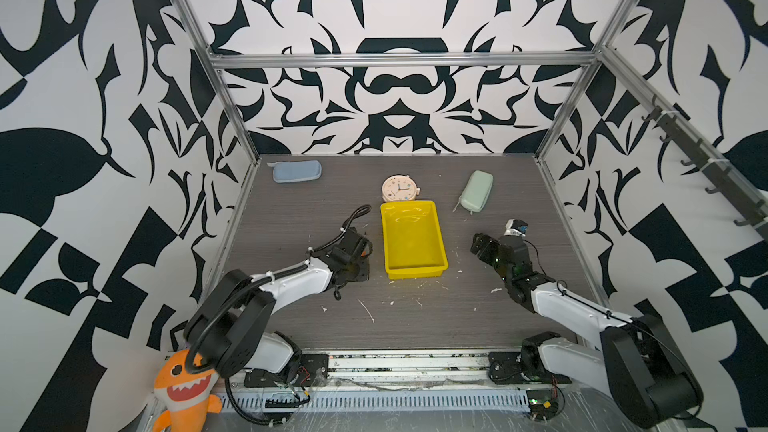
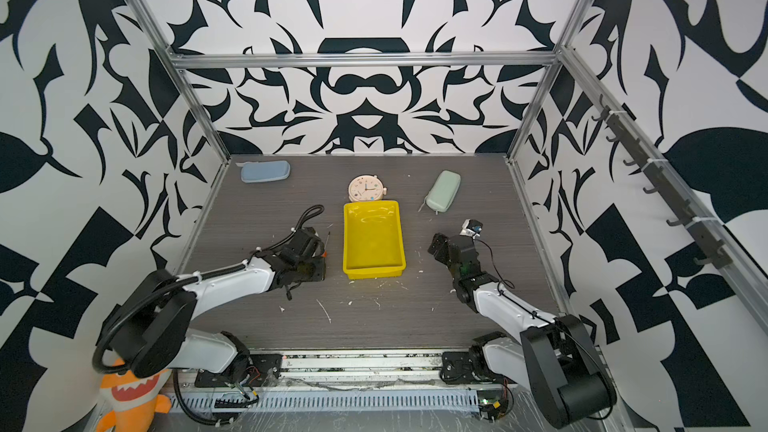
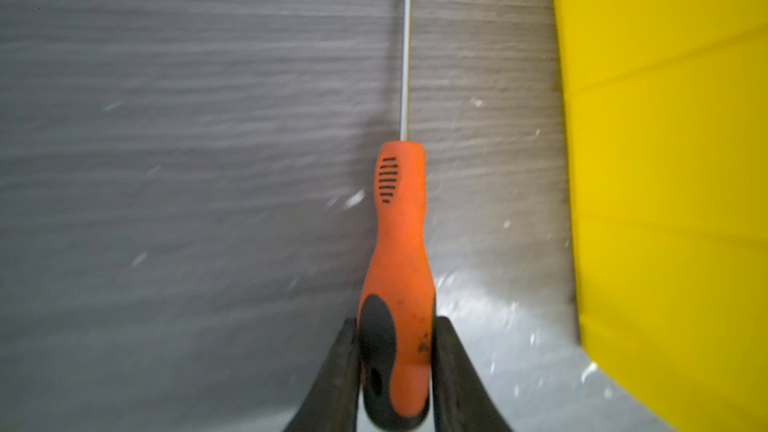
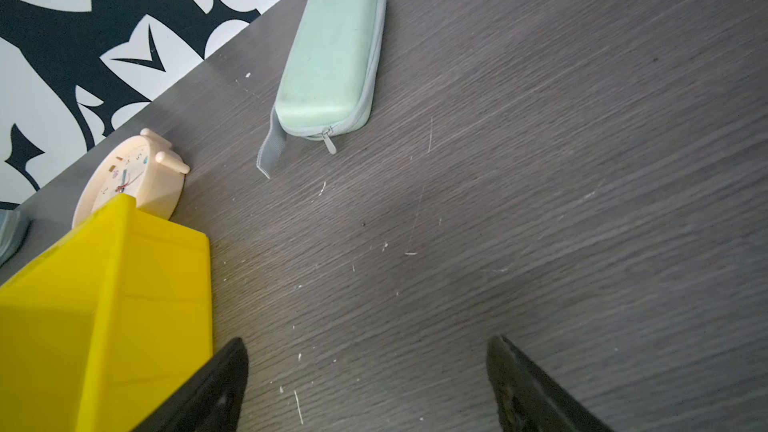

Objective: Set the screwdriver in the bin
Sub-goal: 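Lift the screwdriver with the left gripper and carry it over the yellow bin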

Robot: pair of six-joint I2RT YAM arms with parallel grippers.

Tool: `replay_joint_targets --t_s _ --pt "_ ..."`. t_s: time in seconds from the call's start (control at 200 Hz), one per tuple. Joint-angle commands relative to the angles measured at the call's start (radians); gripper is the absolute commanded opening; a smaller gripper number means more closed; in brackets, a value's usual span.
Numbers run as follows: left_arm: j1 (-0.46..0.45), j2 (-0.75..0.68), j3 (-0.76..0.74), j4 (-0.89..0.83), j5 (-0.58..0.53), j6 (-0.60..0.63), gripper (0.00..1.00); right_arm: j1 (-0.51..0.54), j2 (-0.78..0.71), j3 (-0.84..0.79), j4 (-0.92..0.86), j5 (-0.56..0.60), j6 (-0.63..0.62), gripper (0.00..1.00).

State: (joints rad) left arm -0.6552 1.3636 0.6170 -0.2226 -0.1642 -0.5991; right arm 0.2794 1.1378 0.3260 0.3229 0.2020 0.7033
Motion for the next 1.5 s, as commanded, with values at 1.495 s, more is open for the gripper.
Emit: replay_joint_targets --t_s 1.495 --pt "-0.31 0.373 0.431 -0.06 -0.279 -0.504 0.28 0.004 -0.026 0.007 0.003 0.091 0.031 0.9"
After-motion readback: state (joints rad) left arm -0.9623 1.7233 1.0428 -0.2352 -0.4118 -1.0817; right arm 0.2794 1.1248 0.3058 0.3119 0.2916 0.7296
